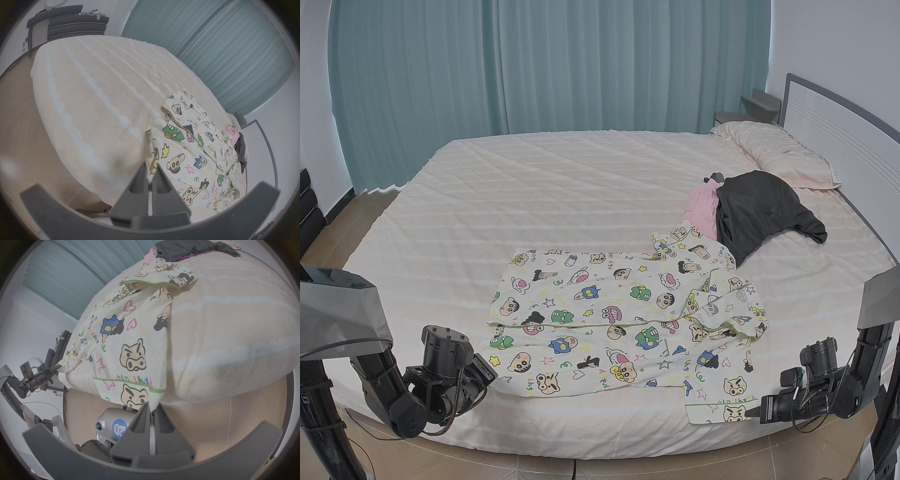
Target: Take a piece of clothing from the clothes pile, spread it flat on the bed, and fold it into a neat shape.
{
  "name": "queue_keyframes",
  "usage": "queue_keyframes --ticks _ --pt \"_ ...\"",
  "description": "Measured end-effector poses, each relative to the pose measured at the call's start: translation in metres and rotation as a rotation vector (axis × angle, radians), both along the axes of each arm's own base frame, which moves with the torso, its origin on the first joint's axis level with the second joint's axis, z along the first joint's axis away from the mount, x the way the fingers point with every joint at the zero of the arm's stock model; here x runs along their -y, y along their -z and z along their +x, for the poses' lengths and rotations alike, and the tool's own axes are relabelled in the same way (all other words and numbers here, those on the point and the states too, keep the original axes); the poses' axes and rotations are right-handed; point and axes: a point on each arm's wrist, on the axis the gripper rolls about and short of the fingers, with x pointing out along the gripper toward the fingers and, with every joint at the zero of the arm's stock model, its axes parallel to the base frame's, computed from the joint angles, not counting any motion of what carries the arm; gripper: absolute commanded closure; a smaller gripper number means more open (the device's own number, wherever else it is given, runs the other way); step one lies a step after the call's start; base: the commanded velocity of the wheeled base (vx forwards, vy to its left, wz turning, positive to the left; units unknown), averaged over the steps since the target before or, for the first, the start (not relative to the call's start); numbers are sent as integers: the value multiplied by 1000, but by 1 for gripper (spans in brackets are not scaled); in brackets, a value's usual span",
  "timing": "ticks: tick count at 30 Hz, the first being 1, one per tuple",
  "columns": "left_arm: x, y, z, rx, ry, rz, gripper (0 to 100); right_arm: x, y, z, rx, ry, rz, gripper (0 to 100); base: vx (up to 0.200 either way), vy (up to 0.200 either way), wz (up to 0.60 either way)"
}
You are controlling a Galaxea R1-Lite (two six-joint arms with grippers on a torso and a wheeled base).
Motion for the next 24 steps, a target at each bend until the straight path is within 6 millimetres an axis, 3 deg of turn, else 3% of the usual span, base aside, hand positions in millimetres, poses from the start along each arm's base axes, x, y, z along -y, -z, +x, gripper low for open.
queue_keyframes --ticks 24 --pt "1 -9 -34 -15 109 103 100 12 -33 -48 -36 26 -10 100 0 0 0"
